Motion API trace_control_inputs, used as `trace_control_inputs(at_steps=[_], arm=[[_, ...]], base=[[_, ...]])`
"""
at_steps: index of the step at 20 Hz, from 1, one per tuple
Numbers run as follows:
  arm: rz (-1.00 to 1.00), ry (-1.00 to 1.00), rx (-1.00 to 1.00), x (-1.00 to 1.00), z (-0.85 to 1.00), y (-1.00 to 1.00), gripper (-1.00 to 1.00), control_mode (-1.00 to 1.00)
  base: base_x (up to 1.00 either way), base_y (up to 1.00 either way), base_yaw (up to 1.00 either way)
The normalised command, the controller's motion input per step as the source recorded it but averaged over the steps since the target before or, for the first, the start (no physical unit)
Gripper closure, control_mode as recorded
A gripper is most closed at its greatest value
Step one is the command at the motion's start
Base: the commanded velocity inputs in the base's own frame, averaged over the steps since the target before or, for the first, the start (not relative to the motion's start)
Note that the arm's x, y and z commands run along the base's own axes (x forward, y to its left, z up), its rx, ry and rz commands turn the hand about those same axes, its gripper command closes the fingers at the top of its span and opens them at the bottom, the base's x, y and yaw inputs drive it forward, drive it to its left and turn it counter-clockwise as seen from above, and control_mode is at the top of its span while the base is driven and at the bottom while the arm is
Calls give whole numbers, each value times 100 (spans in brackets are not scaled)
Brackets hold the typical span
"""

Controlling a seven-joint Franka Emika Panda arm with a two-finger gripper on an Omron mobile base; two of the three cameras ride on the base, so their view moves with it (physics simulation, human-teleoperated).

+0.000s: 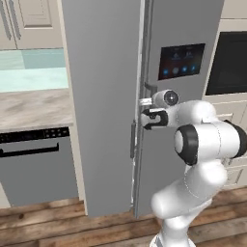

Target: Retrieve the banana and kiwi from the fridge and place them into the bowl on the dining table.

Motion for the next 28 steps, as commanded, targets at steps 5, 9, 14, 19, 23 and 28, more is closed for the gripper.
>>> trace_control_inputs(at_steps=[5, 9, 14, 19, 23, 28], arm=[[-3, 18, 5, -100, 67, -56, 100, -100], [-2, 17, 11, -100, 64, -96, 100, -100], [-4, 16, 14, -100, 49, -100, 100, -100], [-4, 22, 14, -100, 48, -100, 100, -100], [-2, 25, 12, -92, 52, -100, 100, -100], [1, 18, 2, -100, 48, -33, -100, -100]], base=[[0, 0, 0], [0, 0, 0], [0, 0, 0], [0, 0, 0], [0, 0, 0], [0, 0, 0]])
